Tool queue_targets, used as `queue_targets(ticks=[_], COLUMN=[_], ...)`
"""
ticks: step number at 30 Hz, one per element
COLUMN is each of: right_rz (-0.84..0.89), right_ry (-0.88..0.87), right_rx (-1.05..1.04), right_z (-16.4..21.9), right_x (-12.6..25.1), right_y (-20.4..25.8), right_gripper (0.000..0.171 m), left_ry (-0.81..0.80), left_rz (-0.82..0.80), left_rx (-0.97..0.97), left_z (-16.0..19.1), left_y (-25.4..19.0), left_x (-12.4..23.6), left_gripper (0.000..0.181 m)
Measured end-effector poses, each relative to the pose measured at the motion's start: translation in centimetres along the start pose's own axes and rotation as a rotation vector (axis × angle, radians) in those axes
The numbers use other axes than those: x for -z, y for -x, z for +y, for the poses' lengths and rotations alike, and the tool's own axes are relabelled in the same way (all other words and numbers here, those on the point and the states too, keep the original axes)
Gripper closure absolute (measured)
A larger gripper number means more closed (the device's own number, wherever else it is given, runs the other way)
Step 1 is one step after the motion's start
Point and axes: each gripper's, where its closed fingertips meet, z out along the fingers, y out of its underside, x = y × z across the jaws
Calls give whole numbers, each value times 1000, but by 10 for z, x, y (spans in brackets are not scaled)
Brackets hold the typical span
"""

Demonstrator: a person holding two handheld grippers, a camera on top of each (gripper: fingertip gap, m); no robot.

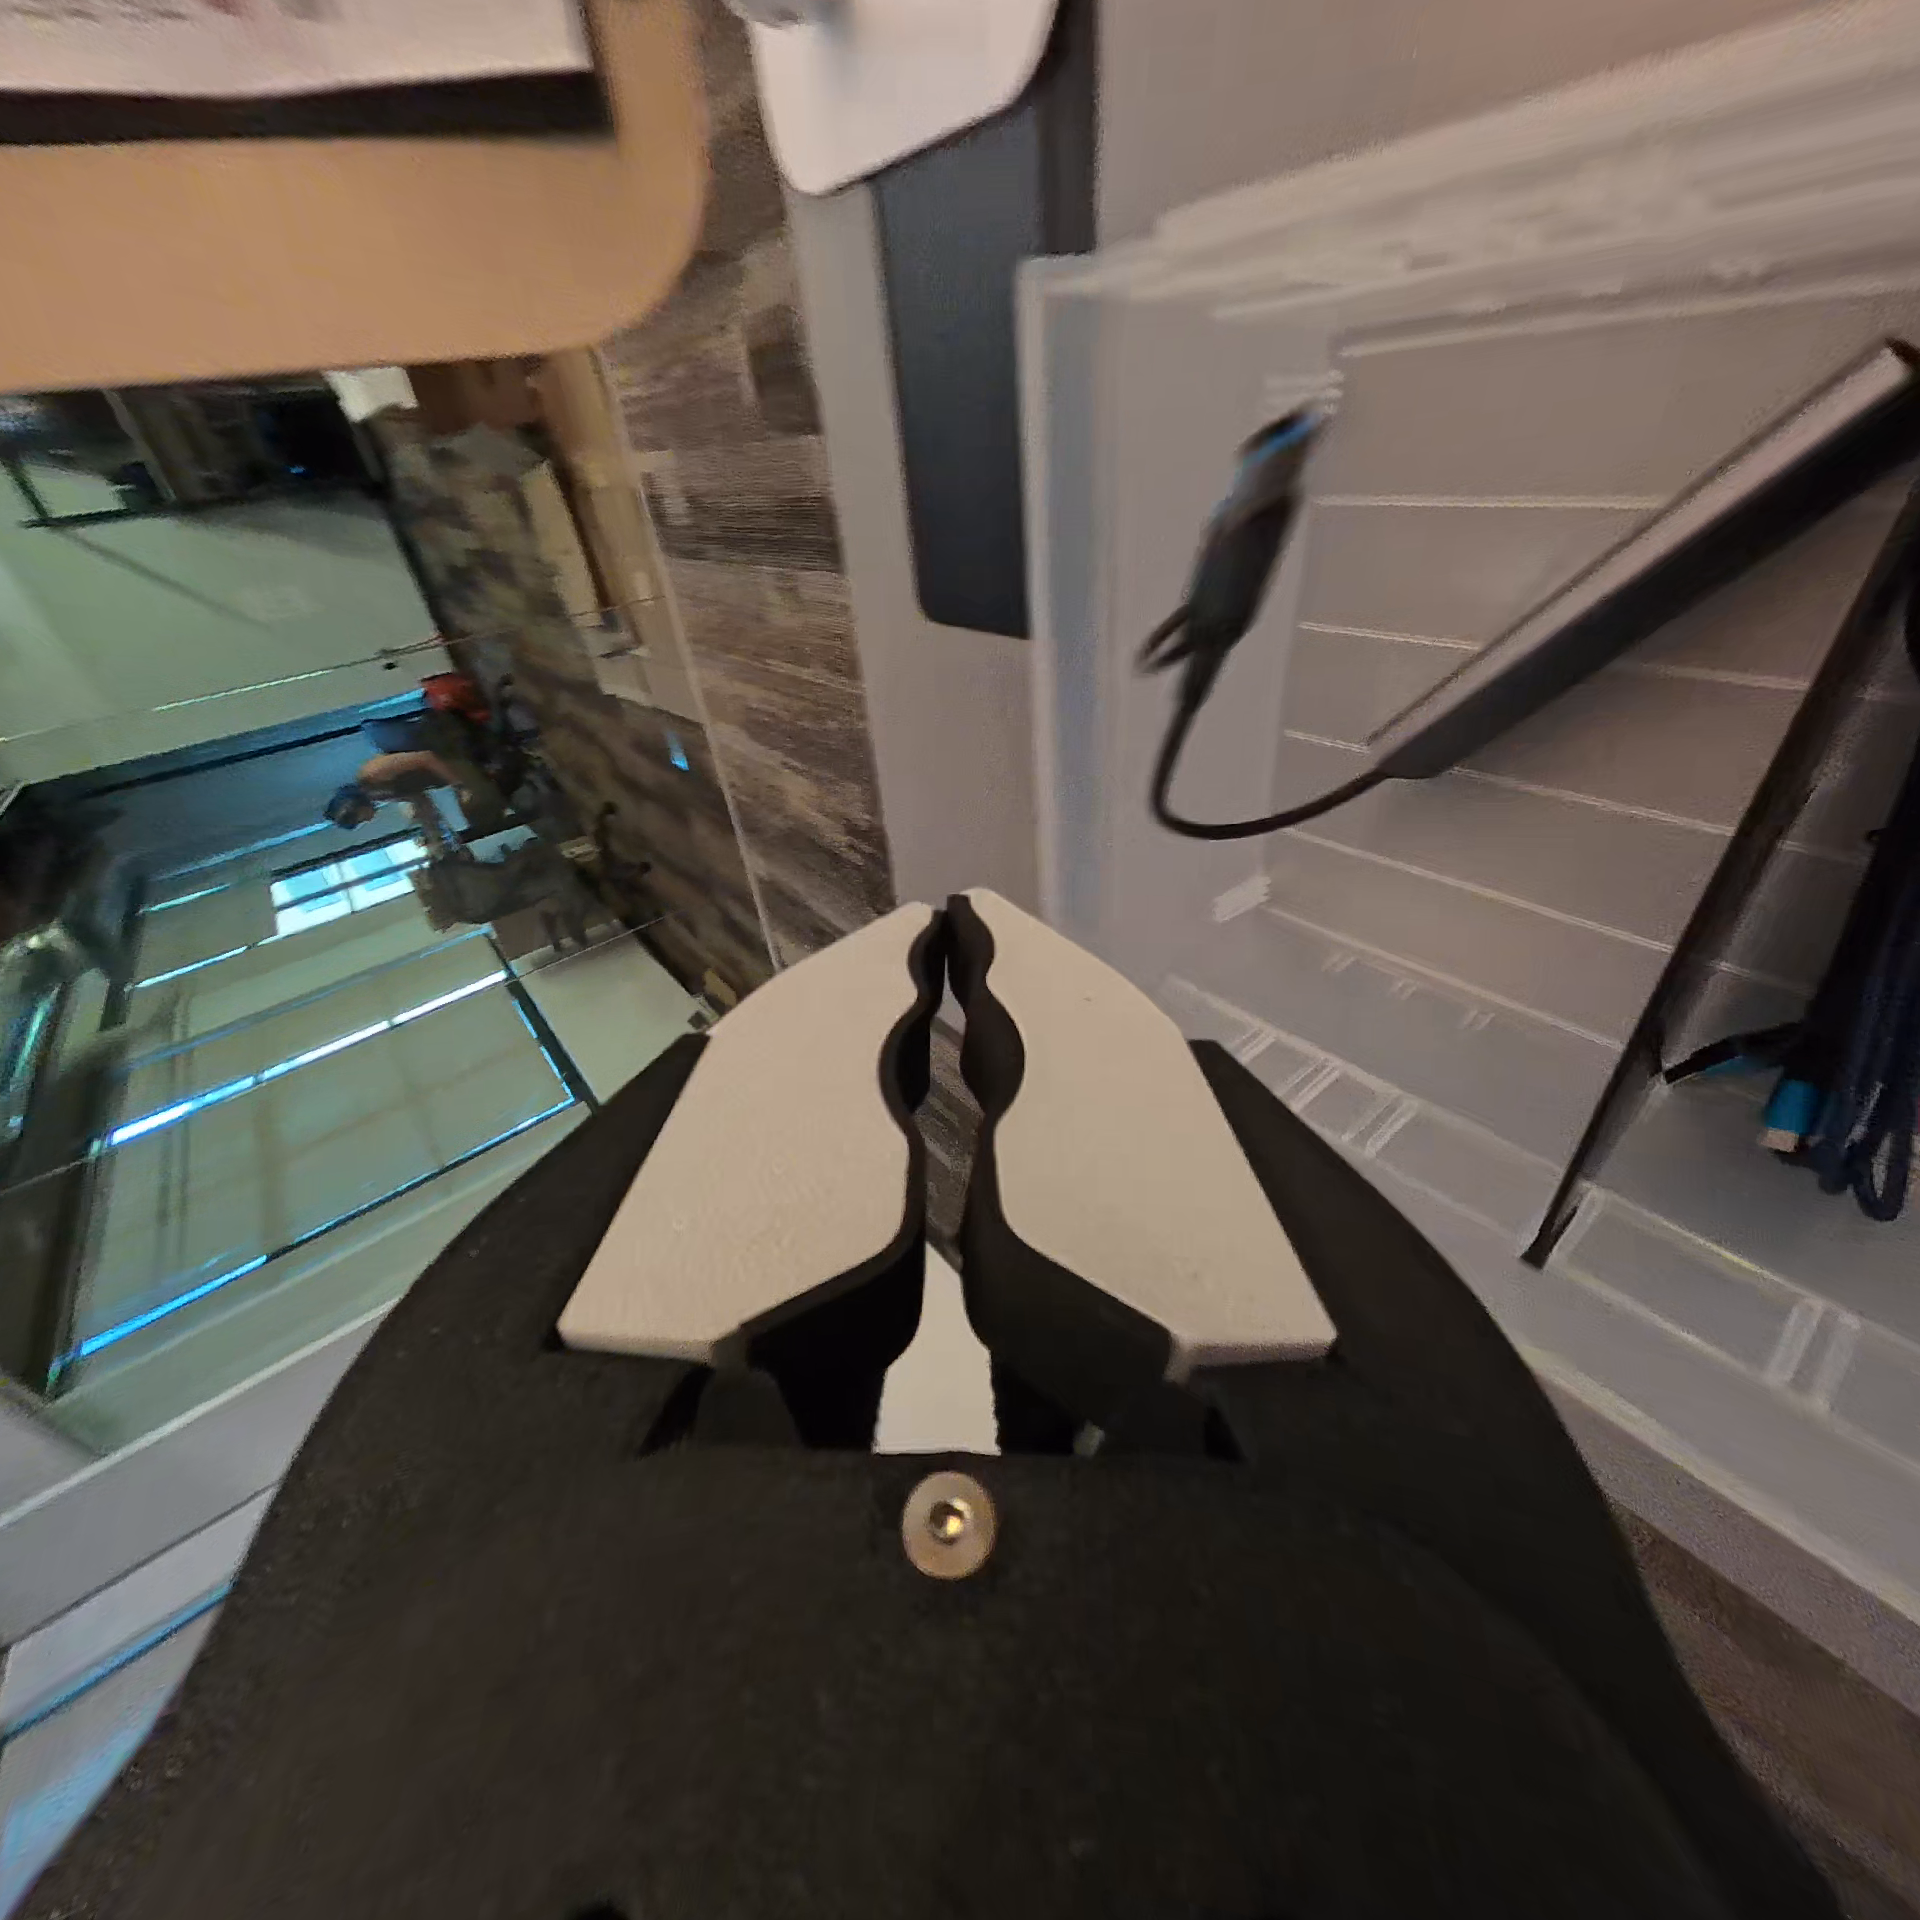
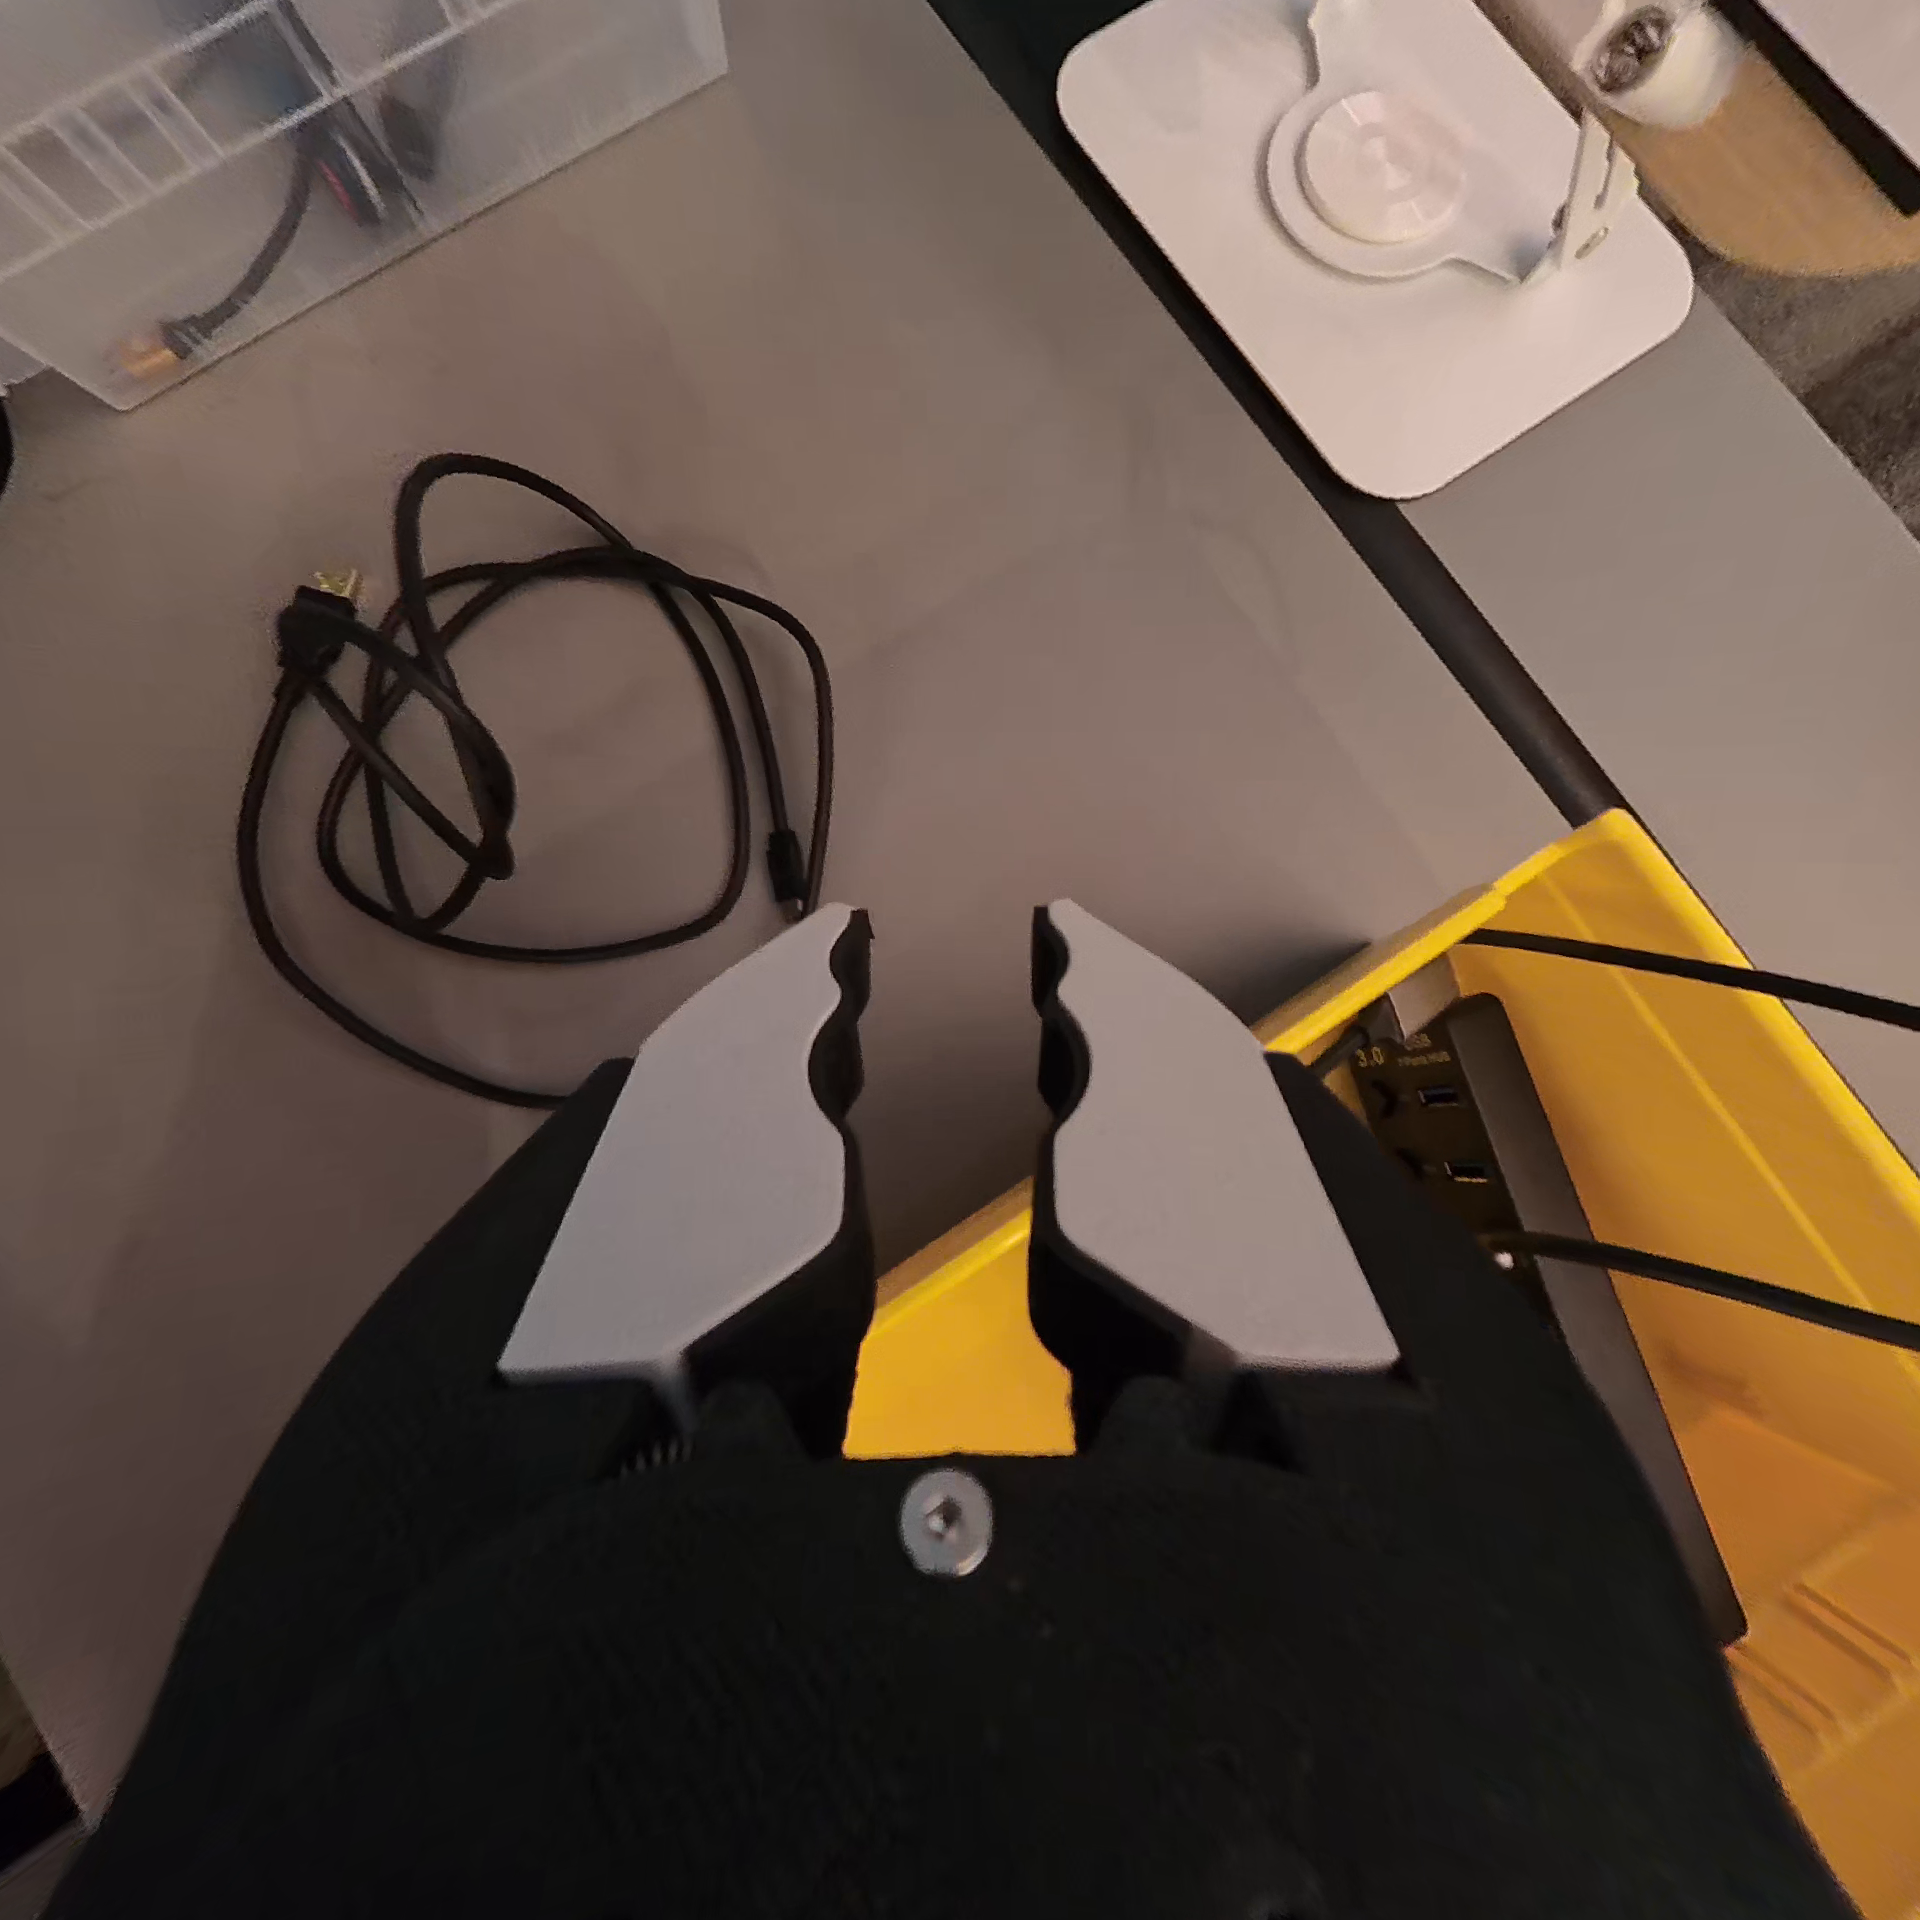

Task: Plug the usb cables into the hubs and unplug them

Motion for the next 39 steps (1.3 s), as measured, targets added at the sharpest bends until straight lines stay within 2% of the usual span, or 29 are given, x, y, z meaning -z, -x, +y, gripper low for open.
queue_targets(ticks=[3, 5, 9, 13, 17, 19, 23, 25, 28, 33, 39], right_rz=[-12, -26, -41, -46, -37, -34, -34, -28, -26, -17, 5], right_ry=[-15, -24, -45, -48, -36, -30, -11, 3, 16, 21, 21], right_rx=[25, 31, 30, 37, 36, 22, -5, -11, -11, -3, 25], right_z=[-4, -5, -7, -6, -3, -1, 5, 8, 10, 10, 8], right_x=[3, 5, 10, 11, 8, 5, 0, -2, -5, -6, -3], right_y=[8, 12, 17, 18, 12, 7, -1, -4, -6, -7, -4], right_gripper=[140, 140, 140, 140, 140, 140, 140, 140, 140, 141, 141], left_ry=[-24, -12, -7, -68, -163, -216, -205, -186, -205, -178, -140], left_rz=[49, 89, 198, 256, 144, 90, 154, 160, 171, 184, 116], left_rx=[79, 96, 253, 452, 260, 175, 65, 8, -25, -2, 17], left_z=[-9, -12, -16, -21, -31, -43, -49, -47, -52, -49, -44], left_y=[8, 2, -31, -52, -59, -54, -57, -56, -56, -55, -44], left_x=[26, 26, -3, -40, -61, -67, -88, -97, -100, -99, -74], left_gripper=[181, 181, 180, 152, 145, 150, 150, 159, 178, 178, 179])
